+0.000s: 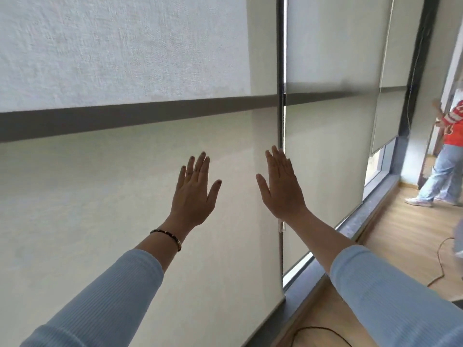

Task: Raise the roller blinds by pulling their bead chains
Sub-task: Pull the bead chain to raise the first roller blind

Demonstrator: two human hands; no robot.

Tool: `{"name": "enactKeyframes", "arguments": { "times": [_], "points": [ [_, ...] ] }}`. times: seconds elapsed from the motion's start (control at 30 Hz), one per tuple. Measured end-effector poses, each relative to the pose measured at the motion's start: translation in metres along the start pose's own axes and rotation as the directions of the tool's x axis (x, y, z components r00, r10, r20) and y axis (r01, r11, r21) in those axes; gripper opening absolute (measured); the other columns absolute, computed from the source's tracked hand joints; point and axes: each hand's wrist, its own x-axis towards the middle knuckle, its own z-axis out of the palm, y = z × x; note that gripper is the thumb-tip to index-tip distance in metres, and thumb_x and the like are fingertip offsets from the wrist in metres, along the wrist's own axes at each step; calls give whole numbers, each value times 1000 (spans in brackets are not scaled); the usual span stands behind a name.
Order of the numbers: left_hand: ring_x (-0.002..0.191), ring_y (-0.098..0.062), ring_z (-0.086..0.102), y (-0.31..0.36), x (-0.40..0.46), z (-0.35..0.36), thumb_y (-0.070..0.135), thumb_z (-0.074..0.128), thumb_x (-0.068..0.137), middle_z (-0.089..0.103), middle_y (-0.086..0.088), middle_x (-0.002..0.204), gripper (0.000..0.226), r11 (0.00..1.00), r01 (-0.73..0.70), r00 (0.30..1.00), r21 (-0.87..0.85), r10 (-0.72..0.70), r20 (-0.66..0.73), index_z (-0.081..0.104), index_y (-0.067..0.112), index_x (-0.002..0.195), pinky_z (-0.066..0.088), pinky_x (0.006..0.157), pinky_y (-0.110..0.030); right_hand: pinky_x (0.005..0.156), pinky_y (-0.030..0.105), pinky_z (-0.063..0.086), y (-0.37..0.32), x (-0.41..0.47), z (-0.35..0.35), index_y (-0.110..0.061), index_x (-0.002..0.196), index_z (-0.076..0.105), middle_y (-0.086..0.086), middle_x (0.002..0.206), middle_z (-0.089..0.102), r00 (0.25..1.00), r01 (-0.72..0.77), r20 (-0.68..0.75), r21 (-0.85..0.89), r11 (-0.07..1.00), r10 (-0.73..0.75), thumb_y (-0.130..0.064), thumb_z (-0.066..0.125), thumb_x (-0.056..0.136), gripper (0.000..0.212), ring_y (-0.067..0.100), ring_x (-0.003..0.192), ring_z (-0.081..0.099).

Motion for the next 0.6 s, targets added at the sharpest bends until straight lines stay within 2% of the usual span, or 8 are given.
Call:
{"name": "enactKeyframes", "arguments": {
  "times": [0.27, 0.37, 0.47, 0.53, 0.6],
  "points": [
    [155, -17, -8, -29, 87, 103, 45, 21, 106, 1, -1, 169, 64, 988, -9, 999, -153, 16, 47, 6, 13, 159, 2, 126, -42, 126, 39, 14, 88, 48, 79, -10, 157, 17, 10, 166, 17, 993, -97, 67, 56, 994, 94, -32, 38, 106, 60, 22, 155, 9],
    [155, -13, -7, -31, 113, 134, 45, 22, 106, 2, 1, 169, 64, 965, -6, 997, -261, 26, 73, 7, 15, 159, 1, 126, -36, 124, 44, 23, 114, 60, 103, -8, 155, 24, 12, 162, 29, 983, -170, 85, 113, 979, 161, -30, 39, 105, 56, 25, 153, 20],
    [154, -9, -6, -26, 135, 167, 48, 22, 105, 4, 5, 169, 63, 939, -2, 994, -344, 38, 100, 10, 19, 159, 1, 124, -30, 120, 41, 31, 144, 76, 125, -11, 152, 32, 12, 157, 40, 968, -248, 91, 157, 956, 236, -29, 41, 105, 51, 26, 149, 31],
    [154, -9, 1, -19, 153, 189, 47, 25, 105, 9, 5, 168, 61, 901, 53, 992, -430, 0, 122, 15, 19, 159, 6, 124, -29, 114, 34, 34, 167, 90, 137, -11, 149, 37, 11, 152, 46, 955, -295, 87, 206, 933, 283, -27, 41, 105, 47, 26, 142, 42],
    [153, -9, 12, -10, 171, 206, 46, 28, 105, 18, 5, 167, 58, 830, 173, 980, -531, -93, 174, 24, 19, 157, 13, 122, -28, 104, 32, 41, 194, 107, 148, -13, 144, 43, 10, 144, 56, 932, -362, 87, 249, 898, 352, -25, 41, 104, 42, 28, 131, 53]
  ]
}}
